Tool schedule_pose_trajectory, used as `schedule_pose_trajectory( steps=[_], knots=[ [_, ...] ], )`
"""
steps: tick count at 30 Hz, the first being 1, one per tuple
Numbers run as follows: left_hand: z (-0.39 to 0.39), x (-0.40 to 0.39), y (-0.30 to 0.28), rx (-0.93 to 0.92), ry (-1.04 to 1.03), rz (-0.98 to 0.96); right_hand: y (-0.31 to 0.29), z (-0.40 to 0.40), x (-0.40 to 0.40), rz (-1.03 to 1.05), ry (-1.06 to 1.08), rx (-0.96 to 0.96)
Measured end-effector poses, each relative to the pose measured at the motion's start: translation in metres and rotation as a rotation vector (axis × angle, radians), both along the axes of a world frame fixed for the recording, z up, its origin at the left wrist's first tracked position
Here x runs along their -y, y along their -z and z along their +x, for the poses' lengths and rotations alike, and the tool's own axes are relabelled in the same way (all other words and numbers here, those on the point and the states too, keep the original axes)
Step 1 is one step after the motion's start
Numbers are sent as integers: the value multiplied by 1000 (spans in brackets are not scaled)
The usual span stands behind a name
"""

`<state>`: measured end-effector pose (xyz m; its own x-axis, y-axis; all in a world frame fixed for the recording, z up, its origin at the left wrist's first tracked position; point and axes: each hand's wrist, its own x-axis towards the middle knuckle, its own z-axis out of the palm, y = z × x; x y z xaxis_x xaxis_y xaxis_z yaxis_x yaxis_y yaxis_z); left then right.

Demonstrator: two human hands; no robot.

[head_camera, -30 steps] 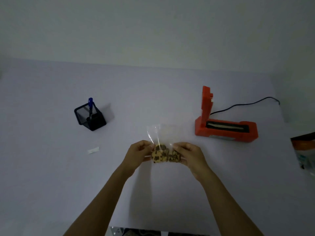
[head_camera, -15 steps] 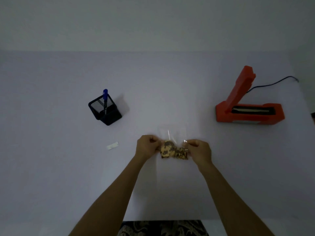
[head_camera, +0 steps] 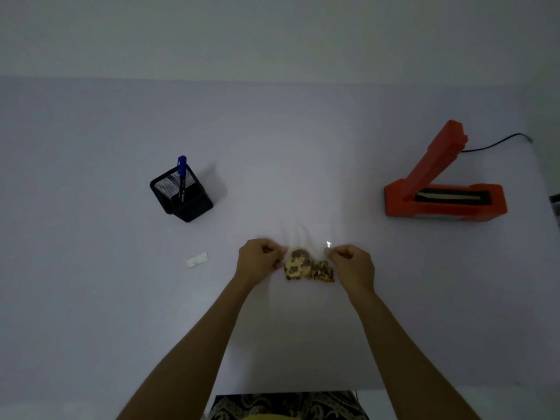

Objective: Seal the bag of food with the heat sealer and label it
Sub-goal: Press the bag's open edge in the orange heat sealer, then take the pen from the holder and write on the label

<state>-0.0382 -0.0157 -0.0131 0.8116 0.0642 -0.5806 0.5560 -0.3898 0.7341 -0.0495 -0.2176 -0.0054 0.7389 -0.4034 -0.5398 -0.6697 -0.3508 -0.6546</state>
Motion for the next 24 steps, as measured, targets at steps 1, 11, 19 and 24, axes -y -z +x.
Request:
schedule_pose_trajectory(
  steps=[1, 11, 19, 24],
  knots=[
    [0, 0, 1, 0, 0, 8, -1, 0, 0, -2, -4, -1],
    [1, 4, -6, -16, -62, 8, -3, 6, 7, 16, -37, -31],
    [-9, -30, -70, 138, -239, 87, -62, 30, -21, -16, -210, 151],
    [-17, -85, -107, 298, -408, 234, -90, 72, -96, 130, -498, 261]
  ],
)
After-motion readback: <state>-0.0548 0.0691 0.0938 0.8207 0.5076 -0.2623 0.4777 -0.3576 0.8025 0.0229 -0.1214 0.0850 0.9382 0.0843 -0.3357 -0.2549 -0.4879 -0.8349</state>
